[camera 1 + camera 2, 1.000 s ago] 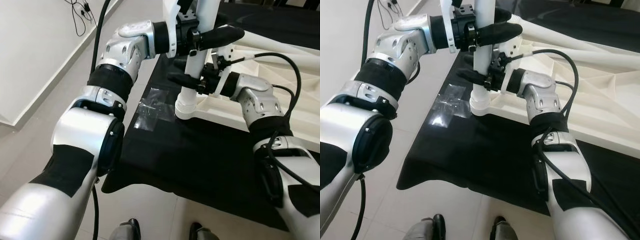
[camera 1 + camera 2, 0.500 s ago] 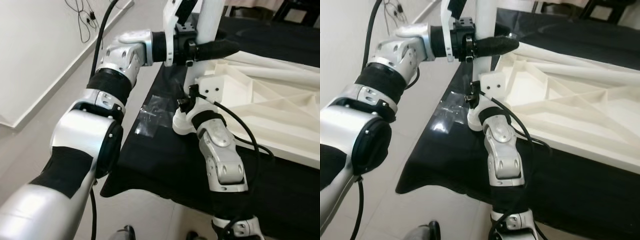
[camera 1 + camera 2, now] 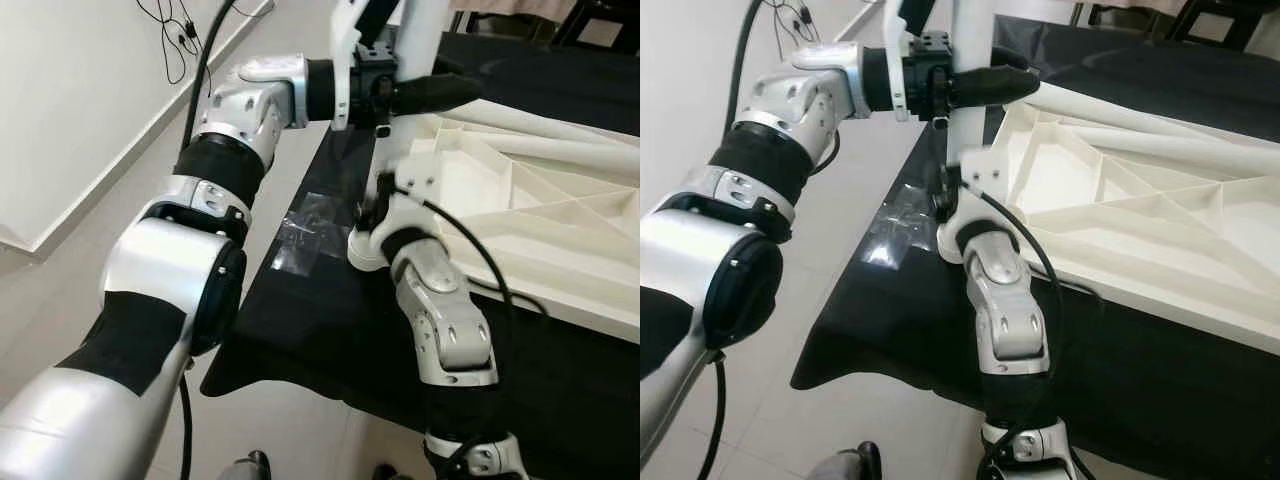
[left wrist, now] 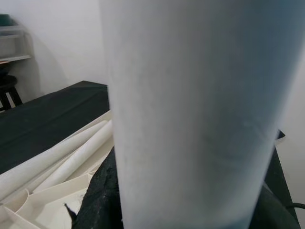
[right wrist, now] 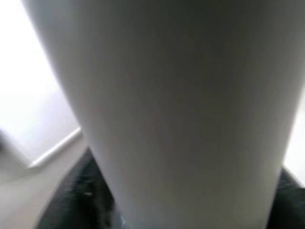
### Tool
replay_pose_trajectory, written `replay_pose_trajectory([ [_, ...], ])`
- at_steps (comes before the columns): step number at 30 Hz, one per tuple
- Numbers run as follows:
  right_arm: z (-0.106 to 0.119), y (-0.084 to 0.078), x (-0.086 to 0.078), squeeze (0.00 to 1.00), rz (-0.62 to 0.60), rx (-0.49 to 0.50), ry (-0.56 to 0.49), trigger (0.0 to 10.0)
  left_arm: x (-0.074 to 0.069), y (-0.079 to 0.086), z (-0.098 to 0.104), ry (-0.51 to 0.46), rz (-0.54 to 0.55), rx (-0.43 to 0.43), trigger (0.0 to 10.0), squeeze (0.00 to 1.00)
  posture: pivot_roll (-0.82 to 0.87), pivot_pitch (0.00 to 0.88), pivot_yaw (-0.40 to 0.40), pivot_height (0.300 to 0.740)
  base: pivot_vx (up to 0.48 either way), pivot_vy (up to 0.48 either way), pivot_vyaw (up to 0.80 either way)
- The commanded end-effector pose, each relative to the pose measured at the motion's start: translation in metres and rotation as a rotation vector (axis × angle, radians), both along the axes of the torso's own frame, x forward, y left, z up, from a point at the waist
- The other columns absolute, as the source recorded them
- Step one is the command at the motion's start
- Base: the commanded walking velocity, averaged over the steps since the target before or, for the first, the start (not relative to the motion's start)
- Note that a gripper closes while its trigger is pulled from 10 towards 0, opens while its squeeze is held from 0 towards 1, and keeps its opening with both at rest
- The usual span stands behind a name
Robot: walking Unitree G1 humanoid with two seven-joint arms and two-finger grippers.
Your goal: Building children table
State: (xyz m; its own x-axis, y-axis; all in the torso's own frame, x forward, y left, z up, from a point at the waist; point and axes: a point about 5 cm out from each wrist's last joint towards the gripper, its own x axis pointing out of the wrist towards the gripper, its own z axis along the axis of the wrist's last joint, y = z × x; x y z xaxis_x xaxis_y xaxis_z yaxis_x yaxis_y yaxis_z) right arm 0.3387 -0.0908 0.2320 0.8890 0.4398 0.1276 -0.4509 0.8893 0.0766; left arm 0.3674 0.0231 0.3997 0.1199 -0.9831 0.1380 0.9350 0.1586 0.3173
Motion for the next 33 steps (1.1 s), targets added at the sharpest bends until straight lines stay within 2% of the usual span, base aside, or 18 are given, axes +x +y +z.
replay_pose_trajectory([
  [1,0.005,0.024,0.0,1.0,0.298,0.021,-0.028,10.0,-0.002,-0.011,-0.007,0.011,-0.026,0.009,0.0,0.0,0.04,0.231,0.039,0.74,0.0,0.0,0.0],
  [2,0.013,0.019,0.004,1.0,0.36,0.005,-0.078,10.0,-0.002,-0.011,-0.007,0.01,-0.026,0.011,0.0,0.0,0.04,0.231,0.041,0.74,0.0,0.0,0.0],
  [4,0.013,0.019,0.004,1.0,0.36,0.005,-0.078,10.0,-0.002,-0.011,-0.007,0.01,-0.026,0.011,0.0,0.0,0.04,0.231,0.041,0.74,0.0,0.0,0.0],
  [5,0.032,0.002,0.013,0.0,0.549,-0.068,-0.184,10.0,-0.002,-0.011,-0.008,0.005,-0.034,0.018,0.0,0.0,0.04,0.229,0.039,0.74,0.0,0.0,0.0],
  [6,0.032,0.002,0.013,0.0,0.549,-0.068,-0.184,10.0,-0.002,-0.011,-0.008,0.005,-0.034,0.018,0.0,0.0,0.04,0.229,0.039,0.74,0.0,0.0,0.0],
  [7,0.038,-0.003,0.016,0.0,0.602,-0.085,-0.202,10.0,-0.003,-0.011,-0.008,0.004,-0.037,0.02,0.0,0.0,0.04,0.229,0.039,0.74,0.0,0.0,0.0],
  [9,0.046,-0.008,0.026,0.0,0.657,-0.103,-0.203,10.0,-0.004,-0.012,-0.009,0.0,-0.049,0.027,0.0,0.0,0.05,0.227,0.036,0.74,0.0,0.0,0.0],
  [15,0.047,-0.006,0.034,0.0,0.748,-0.112,-0.161,10.0,-0.007,-0.014,-0.01,-0.014,-0.078,0.046,0.0,0.0,0.06,0.231,0.035,0.74,0.0,0.0,0.0],
  [16,0.047,-0.005,0.036,0.0,0.767,-0.114,-0.147,5.0,-0.007,-0.015,-0.011,-0.014,-0.086,0.051,0.0,0.0,0.07,0.233,0.036,0.74,0.0,0.0,0.0],
  [18,0.047,-0.005,0.036,0.0,0.767,-0.114,-0.147,5.0,-0.007,-0.015,-0.011,-0.014,-0.086,0.051,0.0,0.0,0.07,0.233,0.036,0.74,0.0,0.0,0.0],
  [19,0.045,-0.005,0.037,0.0,0.786,-0.119,-0.132,0.0,-0.008,-0.015,-0.012,-0.013,-0.093,0.057,0.0,0.0,0.07,0.235,0.038,0.74,0.0,0.0,0.0],
  [33,0.045,-0.011,0.045,0.0,0.881,-0.15,-0.107,0.0,-0.009,-0.016,-0.014,-0.021,-0.111,0.058,0.0,0.0,0.06,0.243,0.043,0.74,0.0,0.0,0.0],
])
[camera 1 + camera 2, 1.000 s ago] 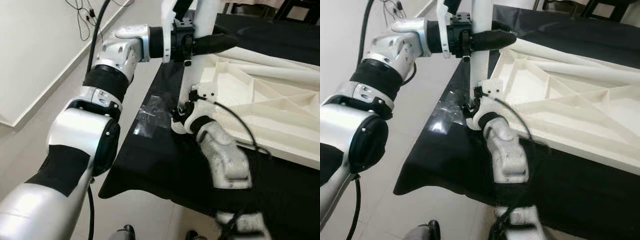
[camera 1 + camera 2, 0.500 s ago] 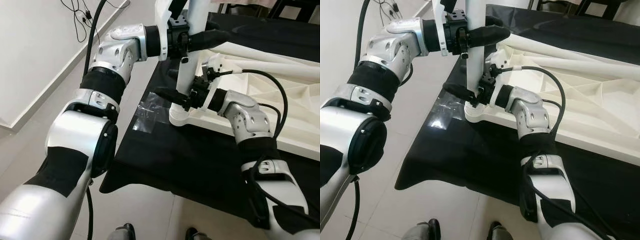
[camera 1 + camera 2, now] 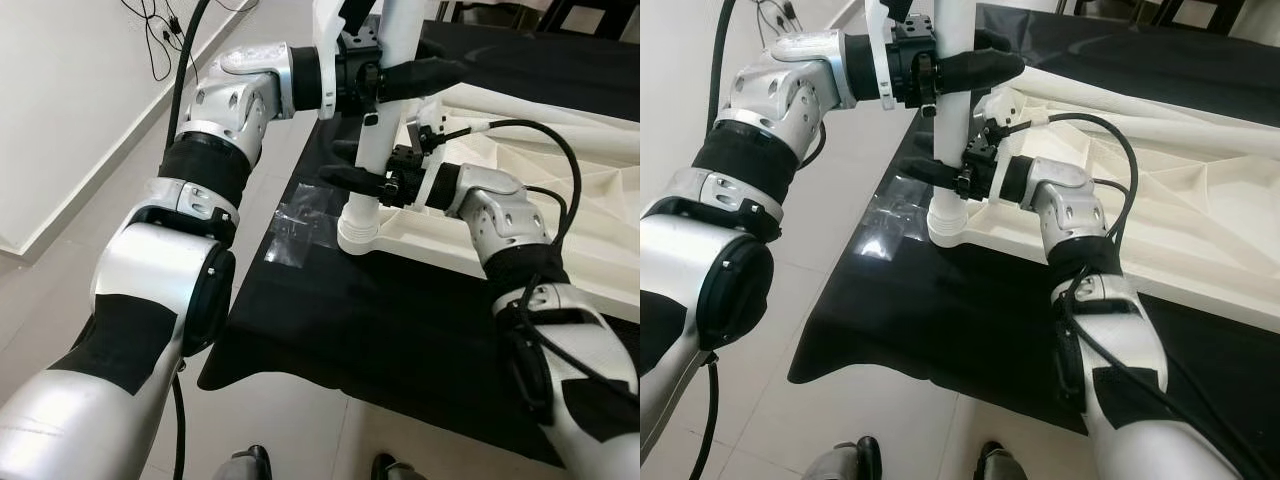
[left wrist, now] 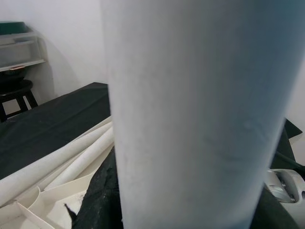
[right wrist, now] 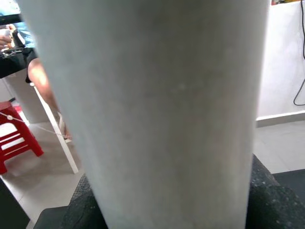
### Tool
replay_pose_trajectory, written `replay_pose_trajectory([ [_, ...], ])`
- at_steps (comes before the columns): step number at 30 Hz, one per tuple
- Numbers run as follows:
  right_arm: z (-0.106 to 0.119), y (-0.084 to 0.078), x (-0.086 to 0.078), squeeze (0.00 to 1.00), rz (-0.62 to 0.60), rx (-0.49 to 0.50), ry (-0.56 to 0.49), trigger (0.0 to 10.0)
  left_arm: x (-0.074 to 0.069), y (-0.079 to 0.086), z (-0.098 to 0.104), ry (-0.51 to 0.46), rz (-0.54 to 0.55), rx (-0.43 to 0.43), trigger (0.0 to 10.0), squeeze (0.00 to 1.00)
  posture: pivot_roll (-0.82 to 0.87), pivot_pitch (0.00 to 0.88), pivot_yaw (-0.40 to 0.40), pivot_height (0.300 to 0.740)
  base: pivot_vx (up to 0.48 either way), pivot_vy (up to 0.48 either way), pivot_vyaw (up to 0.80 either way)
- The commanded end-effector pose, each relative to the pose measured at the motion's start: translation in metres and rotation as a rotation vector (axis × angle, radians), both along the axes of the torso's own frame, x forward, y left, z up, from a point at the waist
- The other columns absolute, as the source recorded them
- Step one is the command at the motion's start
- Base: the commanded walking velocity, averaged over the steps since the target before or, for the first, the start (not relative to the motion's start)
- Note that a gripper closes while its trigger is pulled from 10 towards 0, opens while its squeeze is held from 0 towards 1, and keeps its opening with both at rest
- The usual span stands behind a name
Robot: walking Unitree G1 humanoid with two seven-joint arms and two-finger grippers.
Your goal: Building children table
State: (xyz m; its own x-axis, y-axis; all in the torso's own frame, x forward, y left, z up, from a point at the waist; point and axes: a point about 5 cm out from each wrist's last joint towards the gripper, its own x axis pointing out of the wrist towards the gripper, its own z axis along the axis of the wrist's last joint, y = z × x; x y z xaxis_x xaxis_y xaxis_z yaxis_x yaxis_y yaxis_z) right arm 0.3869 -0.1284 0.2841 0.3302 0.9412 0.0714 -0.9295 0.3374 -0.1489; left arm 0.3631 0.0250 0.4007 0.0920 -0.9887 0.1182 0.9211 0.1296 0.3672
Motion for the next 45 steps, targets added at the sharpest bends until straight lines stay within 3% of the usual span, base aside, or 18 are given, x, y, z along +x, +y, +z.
replay_pose_trajectory([
  [1,-0.008,0.027,-0.003,0.0,0.131,0.02,0.052,0.0,-0.005,-0.018,-0.015,0.029,-0.088,0.035,0.0,0.0,0.06,0.243,0.043,0.74,0.0,0.0,0.0],
  [2,-0.009,0.027,-0.002,0.0,0.113,0.021,0.046,0.0,-0.003,-0.017,-0.015,0.045,-0.061,0.016,0.0,1.0,0.06,0.244,0.043,0.74,0.0,0.0,0.0],
  [3,-0.011,0.027,-0.002,0.0,0.095,0.018,0.037,0.0,-0.001,-0.016,-0.015,0.051,-0.043,0.007,10.0,1.0,0.06,0.244,0.043,0.74,0.0,0.0,0.0],
  [7,-0.019,0.027,-0.001,0.0,0.021,0.012,0.035,0.0,0.001,-0.014,-0.015,0.052,0.0,-0.006,10.0,1.0,0.05,0.249,0.028,0.74,0.0,0.0,0.0],
  [8,-0.031,0.03,-0.002,0.0,-0.053,0.01,0.051,0.0,0.002,-0.013,-0.014,0.05,0.013,-0.007,10.0,0.0,0.05,0.255,0.012,0.74,0.0,0.0,0.0],
  [11,-0.057,0.047,-0.003,0.0,-0.297,0.021,0.131,0.0,0.002,-0.011,-0.012,0.048,0.026,-0.01,10.0,0.0,0.06,0.256,-0.005,0.74,0.0,0.0,0.0],
  [13,-0.107,0.089,-0.053,0.0,-0.74,0.141,0.332,0.0,0.004,-0.007,-0.011,0.051,0.046,-0.005,10.0,0.0,0.08,0.258,0.003,0.74,0.0,0.0,0.0],
  [20,-0.101,0.103,-0.072,0.0,-0.827,0.213,0.342,0.0,0.005,-0.005,-0.015,0.053,0.053,0.014,10.0,0.0,0.07,0.252,0.033,0.74,0.0,0.0,0.0],
  [24,-0.087,0.105,-0.055,0.0,-0.791,0.207,0.239,0.0,0.003,-0.01,-0.014,0.044,0.041,0.008,10.0,0.0,0.06,0.226,0.024,0.74,0.0,0.0,0.0],
  [25,-0.083,0.106,-0.051,0.0,-0.782,0.209,0.213,0.0,0.002,-0.011,-0.012,0.039,0.033,0.004,5.2,0.0,0.06,0.222,0.024,0.74,0.0,0.0,0.0],
  [26,-0.083,0.106,-0.051,0.0,-0.782,0.209,0.213,0.0,0.002,-0.011,-0.012,0.039,0.033,0.004,5.2,0.0,0.06,0.222,0.024,0.74,0.0,0.0,0.0],
  [27,-0.08,0.109,-0.053,0.0,-0.788,0.208,0.211,0.0,0.002,-0.011,-0.011,0.035,0.027,0.001,0.0,0.0,0.06,0.22,0.027,0.74,0.0,0.0,0.0],
  [32,-0.076,0.112,-0.064,0.0,-0.828,0.192,0.231,0.0,0.002,-0.008,-0.013,0.033,0.02,0.014,0.0,0.0,0.06,0.215,0.029,0.74,0.0,0.0,0.0],
  [33,-0.069,0.107,-0.063,0.0,-0.828,0.202,0.211,10.0,0.001,-0.006,-0.014,0.031,0.013,0.025,0.0,0.0,0.06,0.209,0.028,0.74,0.0,0.0,0.0],
  [36,-0.065,0.105,-0.062,0.0,-0.82,0.21,0.197,10.0,0.001,-0.006,-0.015,0.03,0.01,0.027,0.0,0.0,0.06,0.209,0.029,0.74,0.0,0.0,0.0],
  [37,-0.06,0.104,-0.059,0.57,-0.766,0.21,0.155,10.0,0.001,-0.006,-0.015,0.03,0.006,0.028,0.0,0.0,0.06,0.207,0.028,0.74,0.0,0.0,0.0],
  [38,-0.053,0.102,-0.056,1.0,-0.676,0.22,0.121,10.0,0.001,-0.007,-0.015,0.029,0.002,0.029,0.0,0.0,0.06,0.206,0.028,0.74,0.0,0.0,0.0],
  [45,-0.022,0.089,-0.047,1.0,-0.228,0.207,-0.031,10.0,0.0,-0.006,-0.016,0.027,-0.008,0.032,0.0,0.0,0.06,0.209,0.033,0.74,0.0,0.0,0.0],
])
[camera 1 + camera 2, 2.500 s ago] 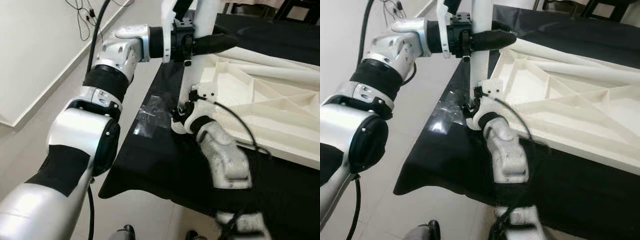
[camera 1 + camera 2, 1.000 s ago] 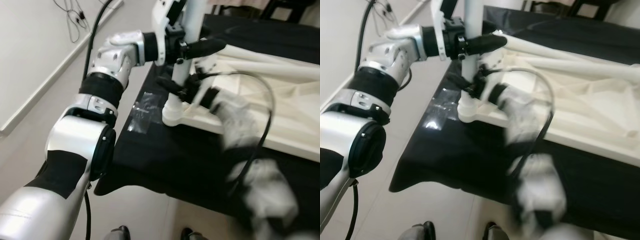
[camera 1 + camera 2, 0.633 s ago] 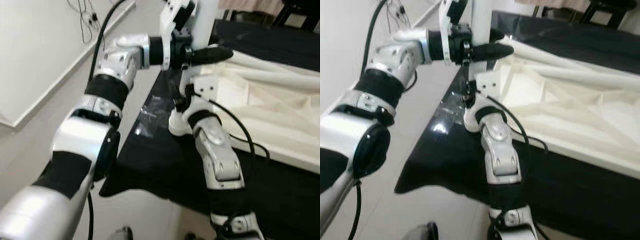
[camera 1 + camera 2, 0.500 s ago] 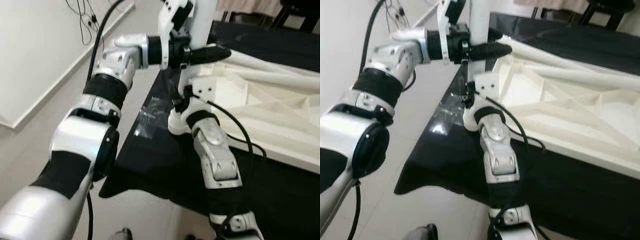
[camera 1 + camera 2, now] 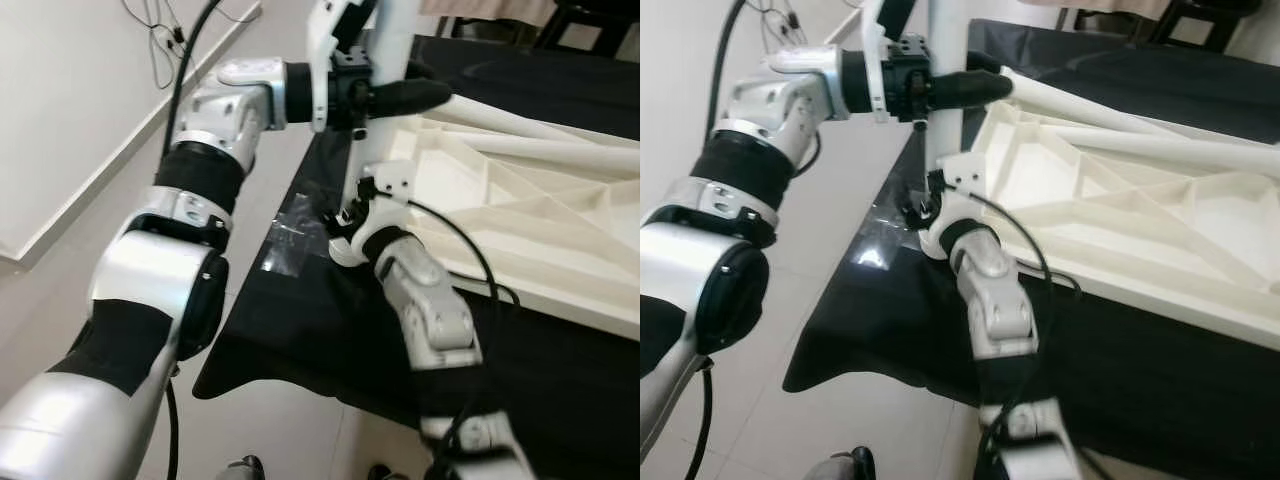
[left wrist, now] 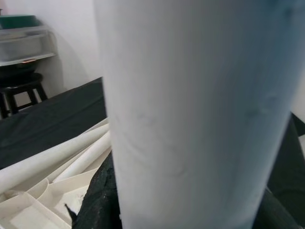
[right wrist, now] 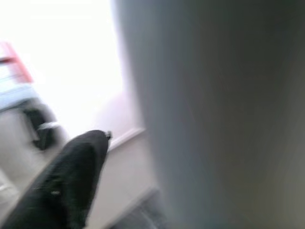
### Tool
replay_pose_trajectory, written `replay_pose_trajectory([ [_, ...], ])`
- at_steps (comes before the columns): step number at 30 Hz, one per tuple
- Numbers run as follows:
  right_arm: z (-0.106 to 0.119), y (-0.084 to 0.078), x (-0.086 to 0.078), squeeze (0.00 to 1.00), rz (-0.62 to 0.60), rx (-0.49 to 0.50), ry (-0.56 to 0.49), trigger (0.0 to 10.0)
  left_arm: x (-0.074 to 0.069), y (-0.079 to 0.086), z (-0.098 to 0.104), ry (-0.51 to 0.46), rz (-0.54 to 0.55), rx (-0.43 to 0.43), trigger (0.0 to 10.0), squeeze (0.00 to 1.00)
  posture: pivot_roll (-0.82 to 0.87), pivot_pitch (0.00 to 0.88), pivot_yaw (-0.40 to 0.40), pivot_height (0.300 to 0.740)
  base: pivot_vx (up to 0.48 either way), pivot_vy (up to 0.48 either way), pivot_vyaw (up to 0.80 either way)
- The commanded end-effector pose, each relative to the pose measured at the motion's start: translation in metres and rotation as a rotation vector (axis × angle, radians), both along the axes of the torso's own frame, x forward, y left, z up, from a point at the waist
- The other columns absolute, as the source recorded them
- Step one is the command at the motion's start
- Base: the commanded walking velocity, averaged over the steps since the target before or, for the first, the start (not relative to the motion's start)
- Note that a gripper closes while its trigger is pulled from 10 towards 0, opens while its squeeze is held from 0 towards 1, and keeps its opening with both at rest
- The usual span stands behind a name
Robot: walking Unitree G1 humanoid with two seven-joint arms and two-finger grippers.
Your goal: Building children table
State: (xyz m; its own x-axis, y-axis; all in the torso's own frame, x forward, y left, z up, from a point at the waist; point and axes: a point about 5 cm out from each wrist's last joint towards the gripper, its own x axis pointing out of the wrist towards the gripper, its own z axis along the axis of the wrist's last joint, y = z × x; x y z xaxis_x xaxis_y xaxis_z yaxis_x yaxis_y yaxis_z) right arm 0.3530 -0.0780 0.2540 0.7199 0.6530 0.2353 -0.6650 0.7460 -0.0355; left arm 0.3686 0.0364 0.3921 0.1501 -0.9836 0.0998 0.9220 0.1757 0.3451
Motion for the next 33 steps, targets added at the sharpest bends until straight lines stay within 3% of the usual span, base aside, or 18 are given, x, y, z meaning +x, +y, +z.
replay_pose_trajectory([
  [1,0.01,0.034,-0.011,0.67,0.276,-0.034,-0.075,10.0,-0.006,-0.017,-0.007,0.001,-0.066,0.017,0.0,0.0,0.06,0.209,0.033,0.74,0.0,0.0,0.0],
  [2,0.012,0.029,-0.007,0.0,0.309,-0.064,-0.083,10.0,-0.006,-0.017,-0.007,0.0,-0.072,0.018,0.0,0.0,0.06,0.208,0.032,0.74,0.0,0.0,0.0],
  [5,0.016,0.02,0.002,0.0,0.4,-0.108,-0.072,10.0,-0.008,-0.017,-0.007,-0.003,-0.091,0.024,0.0,0.0,0.07,0.209,0.03,0.74,0.0,0.0,0.0],
  [12,0.019,0.017,0.01,0.0,0.55,-0.081,-0.017,10.0,-0.011,-0.017,-0.01,-0.001,-0.146,0.04,0.0,0.0,0.07,0.216,0.032,0.74,0.0,0.0,0.0],
  [13,0.017,0.016,0.014,0.0,0.59,-0.076,0.009,7.3,-0.013,-0.016,-0.011,-0.001,-0.164,0.048,0.0,0.0,0.07,0.217,0.036,0.74,0.0,0.0,0.0],
  [15,0.017,0.016,0.014,0.0,0.59,-0.076,0.009,7.3,-0.013,-0.016,-0.011,-0.001,-0.164,0.048,0.0,0.0,0.07,0.217,0.036,0.74,0.0,0.0,0.0],
  [16,0.014,0.015,0.017,0.0,0.618,-0.082,0.032,0.0,-0.013,-0.016,-0.012,-0.003,-0.176,0.054,0.0,0.0,0.07,0.218,0.035,0.74,0.0,0.0,0.0],
  [26,-0.001,0.011,0.023,0.0,0.614,-0.129,0.061,0.0,-0.014,-0.013,-0.016,-0.008,-0.181,0.066,0.0,0.0,0.06,0.224,0.035,0.74,0.0,0.0,0.0],
  [27,-0.002,0.01,0.024,0.0,0.589,-0.127,0.056,0.0,-0.012,-0.011,-0.016,-0.004,-0.161,0.06,1.8,0.0,0.06,0.228,0.039,0.74,0.0,0.0,0.0],
  [29,-0.002,0.01,0.024,0.0,0.589,-0.127,0.056,0.0,-0.012,-0.011,-0.016,-0.004,-0.161,0.06,1.8,0.0,0.06,0.228,0.039,0.74,0.0,0.0,0.0],
  [30,-0.004,0.009,0.026,0.0,0.542,-0.13,0.049,0.0,-0.01,-0.01,-0.017,0.008,-0.132,0.051,10.0,1.0,0.06,0.227,0.038,0.74,0.0,0.0,0.0],
  [32,-0.007,0.003,0.032,0.0,0.409,-0.117,0.045,0.0,-0.006,-0.002,-0.016,0.001,-0.077,0.038,10.0,1.0,0.05,0.224,0.033,0.74,0.0,0.0,0.0],
  [33,-0.007,0.003,0.032,0.0,0.409,-0.117,0.045,0.0,-0.006,-0.002,-0.016,0.001,-0.077,0.038,10.0,1.0,0.05,0.224,0.033,0.74,0.0,0.0,0.0],
])
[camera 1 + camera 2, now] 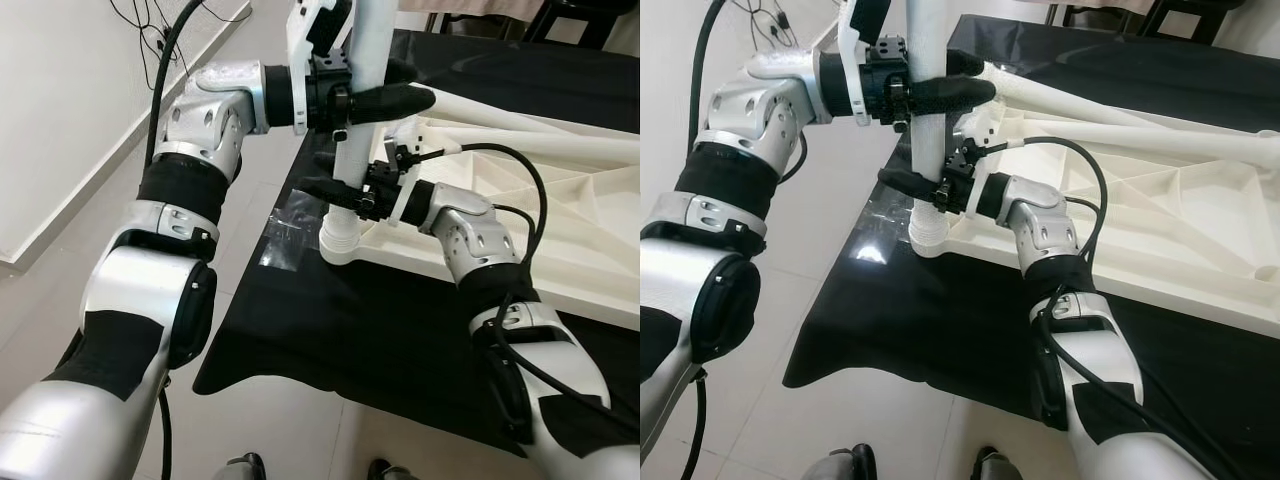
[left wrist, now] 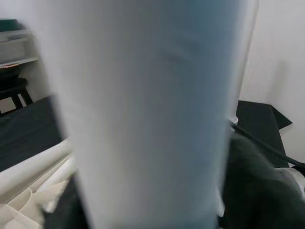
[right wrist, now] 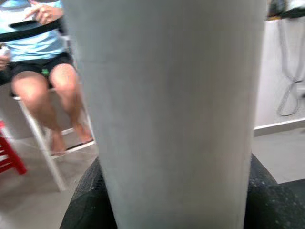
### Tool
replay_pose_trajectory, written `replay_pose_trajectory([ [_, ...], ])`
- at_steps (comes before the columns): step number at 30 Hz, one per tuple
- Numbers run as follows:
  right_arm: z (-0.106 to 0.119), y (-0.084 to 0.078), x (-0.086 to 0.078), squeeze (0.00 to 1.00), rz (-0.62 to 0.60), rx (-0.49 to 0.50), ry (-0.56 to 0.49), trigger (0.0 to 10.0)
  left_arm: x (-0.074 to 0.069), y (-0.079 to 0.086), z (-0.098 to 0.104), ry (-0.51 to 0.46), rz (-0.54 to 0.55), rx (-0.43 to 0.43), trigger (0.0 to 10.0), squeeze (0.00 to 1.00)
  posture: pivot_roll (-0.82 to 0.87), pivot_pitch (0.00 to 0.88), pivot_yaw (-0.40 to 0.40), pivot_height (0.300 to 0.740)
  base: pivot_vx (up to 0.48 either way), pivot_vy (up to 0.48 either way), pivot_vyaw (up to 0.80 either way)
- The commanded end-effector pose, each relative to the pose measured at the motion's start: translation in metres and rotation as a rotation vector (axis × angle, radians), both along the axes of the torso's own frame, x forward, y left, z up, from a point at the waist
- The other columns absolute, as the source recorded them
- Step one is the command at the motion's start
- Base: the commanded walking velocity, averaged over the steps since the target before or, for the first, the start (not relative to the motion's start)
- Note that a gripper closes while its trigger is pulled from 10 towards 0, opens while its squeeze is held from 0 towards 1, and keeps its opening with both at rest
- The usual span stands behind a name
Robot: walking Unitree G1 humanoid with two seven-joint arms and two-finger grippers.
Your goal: Building children table
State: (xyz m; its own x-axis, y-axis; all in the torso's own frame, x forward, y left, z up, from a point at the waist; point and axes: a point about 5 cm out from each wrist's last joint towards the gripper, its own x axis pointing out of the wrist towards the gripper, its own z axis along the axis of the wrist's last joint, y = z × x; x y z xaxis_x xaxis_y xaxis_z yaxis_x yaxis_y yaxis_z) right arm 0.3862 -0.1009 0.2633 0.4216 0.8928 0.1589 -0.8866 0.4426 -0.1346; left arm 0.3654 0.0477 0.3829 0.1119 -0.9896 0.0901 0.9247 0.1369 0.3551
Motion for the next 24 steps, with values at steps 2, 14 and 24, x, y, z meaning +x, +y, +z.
replay_pose_trajectory([
  [2,-0.021,0.022,0.0,0.0,-0.042,-0.001,0.078,0.0,-0.003,-0.003,-0.004,0.002,-0.021,0.02,10.0,0.05,0.05,0.225,0.033,0.74,0.0,0.0,0.0],
  [14,-0.078,0.075,-0.081,0.0,-0.804,0.181,0.297,0.0,-0.046,0.131,-0.018,0.058,0.31,-0.066,10.0,0.0,0.09,0.243,0.043,0.74,0.0,0.0,0.0],
  [24,-0.062,0.063,-0.042,0.0,-0.826,0.172,0.218,0.0,-0.084,0.183,-0.088,0.206,0.701,-0.198,10.0,0.0,0.12,0.167,-0.007,0.74,0.0,0.0,0.0],
])
